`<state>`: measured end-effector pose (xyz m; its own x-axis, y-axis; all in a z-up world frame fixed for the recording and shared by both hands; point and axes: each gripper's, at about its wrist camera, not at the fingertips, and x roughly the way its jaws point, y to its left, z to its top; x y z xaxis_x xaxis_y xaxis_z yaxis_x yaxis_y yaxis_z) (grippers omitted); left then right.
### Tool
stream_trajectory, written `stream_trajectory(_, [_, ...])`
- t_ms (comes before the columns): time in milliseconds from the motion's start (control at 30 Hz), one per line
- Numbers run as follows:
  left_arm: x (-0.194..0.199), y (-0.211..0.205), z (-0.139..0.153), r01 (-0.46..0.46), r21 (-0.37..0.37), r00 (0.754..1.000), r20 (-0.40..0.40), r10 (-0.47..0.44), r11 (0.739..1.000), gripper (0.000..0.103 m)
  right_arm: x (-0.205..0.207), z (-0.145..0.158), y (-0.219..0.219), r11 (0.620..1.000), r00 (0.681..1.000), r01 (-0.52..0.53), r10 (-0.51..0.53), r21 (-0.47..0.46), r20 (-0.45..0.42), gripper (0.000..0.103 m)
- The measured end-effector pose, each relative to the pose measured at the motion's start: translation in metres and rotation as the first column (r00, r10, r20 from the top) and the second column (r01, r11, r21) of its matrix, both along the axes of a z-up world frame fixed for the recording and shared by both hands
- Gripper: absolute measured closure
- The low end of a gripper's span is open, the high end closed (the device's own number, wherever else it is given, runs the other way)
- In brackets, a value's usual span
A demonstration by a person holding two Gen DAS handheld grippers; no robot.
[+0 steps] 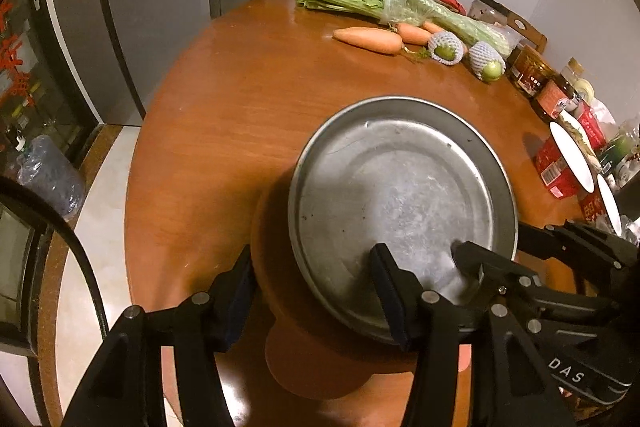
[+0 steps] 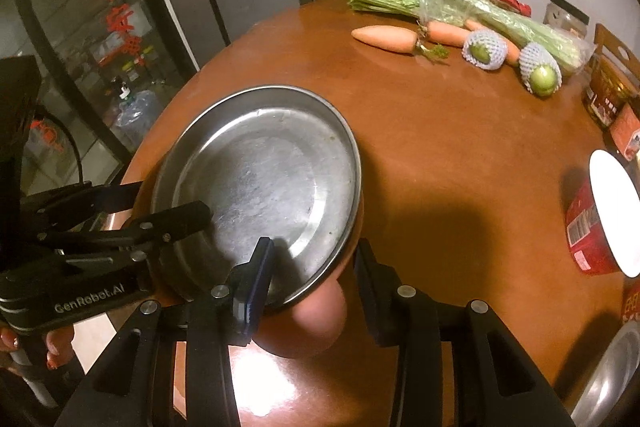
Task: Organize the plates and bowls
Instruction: 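Lower the grey metal tray onto the pink plate with the left tool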
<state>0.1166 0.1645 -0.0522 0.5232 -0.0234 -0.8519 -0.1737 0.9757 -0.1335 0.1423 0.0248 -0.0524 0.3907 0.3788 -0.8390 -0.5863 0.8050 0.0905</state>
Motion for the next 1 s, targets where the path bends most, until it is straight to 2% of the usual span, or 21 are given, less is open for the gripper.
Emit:
stream_trajectory(300, [0.015, -0.016, 0.0, 0.027, 0.014, 1.0, -0.009, -0.027, 1.0, 0.047, 0.011, 0.0, -0.014, 1.0, 1.0, 0.009, -0.009, 0.003, 0.004, 0.061])
stream_trajectory(733, [0.046, -0.053, 0.0, 0.087, 0.026, 0.996, -0.015, -0.087, 0.996, 0.046, 0.031, 0.002, -0.052, 0.996, 0.996, 0.089, -0.089, -0.005, 0.001, 0.061])
stream_trajectory(1000, [0.05, -0.061, 0.001, 0.091, 0.03, 0.996, -0.014, -0.091, 0.995, 0.046, 0.033, 0.003, -0.065, 0.993, 0.993, 0.115, -0.115, 0.003, -0.005, 0.061])
